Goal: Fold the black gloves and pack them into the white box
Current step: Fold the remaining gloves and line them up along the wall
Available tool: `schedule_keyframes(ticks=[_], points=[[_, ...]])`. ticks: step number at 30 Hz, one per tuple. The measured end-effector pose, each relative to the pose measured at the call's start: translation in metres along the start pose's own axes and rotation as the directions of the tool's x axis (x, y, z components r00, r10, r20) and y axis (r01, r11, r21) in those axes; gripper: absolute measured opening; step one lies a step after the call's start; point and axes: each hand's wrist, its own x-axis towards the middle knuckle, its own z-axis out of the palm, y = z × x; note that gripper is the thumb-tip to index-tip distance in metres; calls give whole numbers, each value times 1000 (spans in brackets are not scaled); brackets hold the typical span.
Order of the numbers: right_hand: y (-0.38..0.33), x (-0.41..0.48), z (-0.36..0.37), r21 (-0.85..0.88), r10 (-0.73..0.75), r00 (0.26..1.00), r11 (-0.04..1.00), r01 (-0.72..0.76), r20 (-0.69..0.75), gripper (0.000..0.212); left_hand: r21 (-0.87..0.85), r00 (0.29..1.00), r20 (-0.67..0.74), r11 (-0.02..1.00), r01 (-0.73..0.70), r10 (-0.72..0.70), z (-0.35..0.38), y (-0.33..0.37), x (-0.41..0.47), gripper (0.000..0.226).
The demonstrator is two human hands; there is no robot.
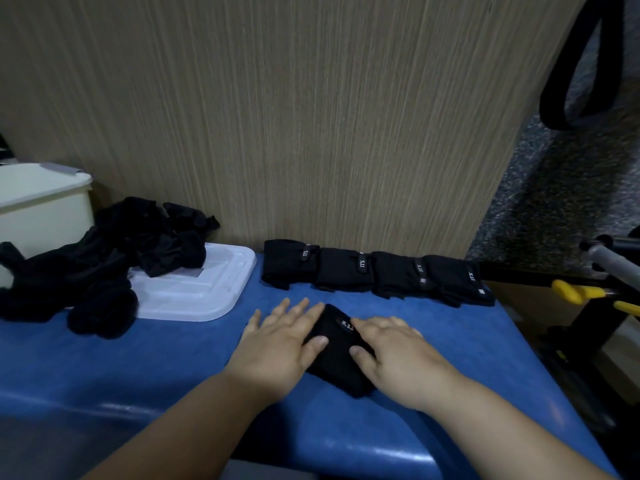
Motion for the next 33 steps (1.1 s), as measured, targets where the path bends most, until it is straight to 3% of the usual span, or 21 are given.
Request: schedule_keyframes(ticks=[3,5,7,9,13,18,21,23,25,27,29,31,33], points=[[-8,-6,-7,106,99,994,990,-93,-55,41,17,968,-191,985,171,-165,-7,-10,1,61],[-11,-9,-9,167,164,985,974,-154,-53,48,-41,931,-252,964,263,-265,-16,-11,-1,53],[-12,-10,-8,189,197,979,965,-184,-51,57,-176,924,-130,926,334,-358,-26,-6,-5,48],[-13,-9,-5,197,233,971,956,-219,-50,76,-166,936,17,922,349,-351,-31,1,-9,51],[-13,-5,1,244,271,962,936,-252,-45,90,-324,942,48,887,330,-332,-30,6,-6,43],[-10,-3,-2,338,281,960,903,-266,4,68,-573,948,18,774,270,-317,-24,16,2,26],[-2,-1,-3,421,291,957,867,-268,9,49,-771,938,10,595,228,-347,-18,23,9,26],[5,1,-6,630,311,949,728,-272,50,45,-874,935,36,442,200,-353,-14,30,14,29],[11,1,-13,843,301,944,464,-271,138,38,-942,937,63,291,170,-343,-13,42,20,28],[18,0,-24,932,242,940,211,-294,242,29,-975,938,84,167,147,-336,-13,57,26,24],[28,1,-31,959,204,941,30,-282,270,20,-986,938,102,88,138,-331,-14,76,34,18],[40,5,-37,977,244,946,-42,-210,214,20,-989,939,135,12,146,-317,-16,94,46,16],[55,11,-41,990,339,931,-27,-135,136,22,-989,947,145,-2,151,-287,-17,111,61,17]])
